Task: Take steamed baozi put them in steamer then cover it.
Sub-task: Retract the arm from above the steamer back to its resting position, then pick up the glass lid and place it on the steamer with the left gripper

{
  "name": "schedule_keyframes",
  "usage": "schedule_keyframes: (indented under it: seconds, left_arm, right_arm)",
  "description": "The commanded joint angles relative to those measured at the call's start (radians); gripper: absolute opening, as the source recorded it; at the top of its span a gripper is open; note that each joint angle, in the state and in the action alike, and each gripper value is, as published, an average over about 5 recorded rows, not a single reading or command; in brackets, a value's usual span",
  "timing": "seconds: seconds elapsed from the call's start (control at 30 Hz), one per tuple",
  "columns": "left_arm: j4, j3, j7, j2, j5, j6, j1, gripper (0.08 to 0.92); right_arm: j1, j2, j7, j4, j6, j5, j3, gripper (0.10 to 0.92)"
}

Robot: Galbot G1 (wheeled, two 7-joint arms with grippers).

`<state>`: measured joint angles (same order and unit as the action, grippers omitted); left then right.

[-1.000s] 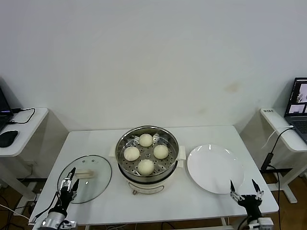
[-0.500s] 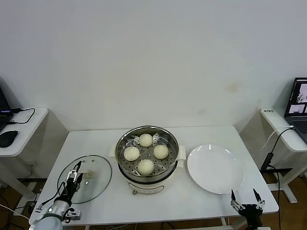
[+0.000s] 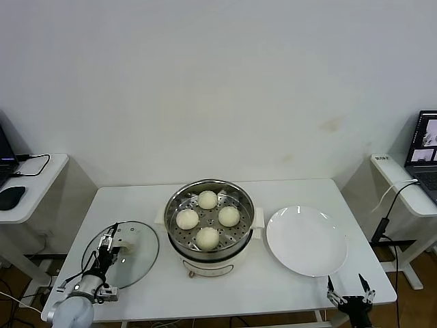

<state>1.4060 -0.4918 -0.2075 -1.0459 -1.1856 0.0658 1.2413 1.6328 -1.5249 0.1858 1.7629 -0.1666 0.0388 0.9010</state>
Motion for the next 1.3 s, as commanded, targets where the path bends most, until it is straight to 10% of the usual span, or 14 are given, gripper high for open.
schedule_keyframes:
  seconds: [0.03,0.77,1.3]
  left_arm:
    - [-0.04,0.013,0.005,0.001,0.026,0.007,-0.033,0.778]
    - [0.059,-0.039,-0.044,0.0,0.069,-0.001,0.025,0.159]
    - [0.535,-0.183,0.153,0.067,0.29,-0.378,0.213,0.134]
  right_arm:
    - [0.003,-0.003,0.0,-0.003,-0.002,0.008,-0.002,0.823]
    - [0.012,0.001,0.002,0.013,-0.006,0.019,-0.034,0.823]
    - [0.065,0.043,-0.01,0.045,-0.052,0.052,-0.08,0.823]
